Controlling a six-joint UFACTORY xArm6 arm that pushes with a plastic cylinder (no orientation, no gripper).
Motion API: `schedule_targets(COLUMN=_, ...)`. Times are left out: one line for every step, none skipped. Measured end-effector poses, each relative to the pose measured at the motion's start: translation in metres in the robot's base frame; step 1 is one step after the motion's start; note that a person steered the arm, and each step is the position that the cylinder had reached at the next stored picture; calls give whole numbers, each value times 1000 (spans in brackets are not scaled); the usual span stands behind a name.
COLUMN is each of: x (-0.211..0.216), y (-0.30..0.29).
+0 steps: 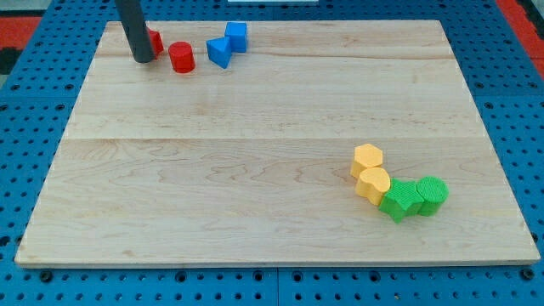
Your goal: Move the red circle vertically below to the blue cube
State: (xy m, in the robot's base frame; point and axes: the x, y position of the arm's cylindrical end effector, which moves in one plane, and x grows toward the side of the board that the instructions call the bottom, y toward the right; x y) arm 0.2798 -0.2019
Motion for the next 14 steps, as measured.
schedule_targets(x=0, y=2)
schedule_targets(x=0, y=7)
schedule_targets(x=0, y=11)
schedule_targets(x=-7, y=13)
schedule_targets(x=-16, y=29)
schedule_targets(x=-16, y=38)
schedule_targets(x=-18, y=51)
schedule_targets(x=-18, y=62)
schedule_targets(x=-18, y=67)
schedule_targets(x=-18, y=73)
schedule_targets(x=-20, y=78)
schedule_targets(x=-17, y=86)
schedule_targets(x=7, y=96)
schedule_targets(x=60, y=120)
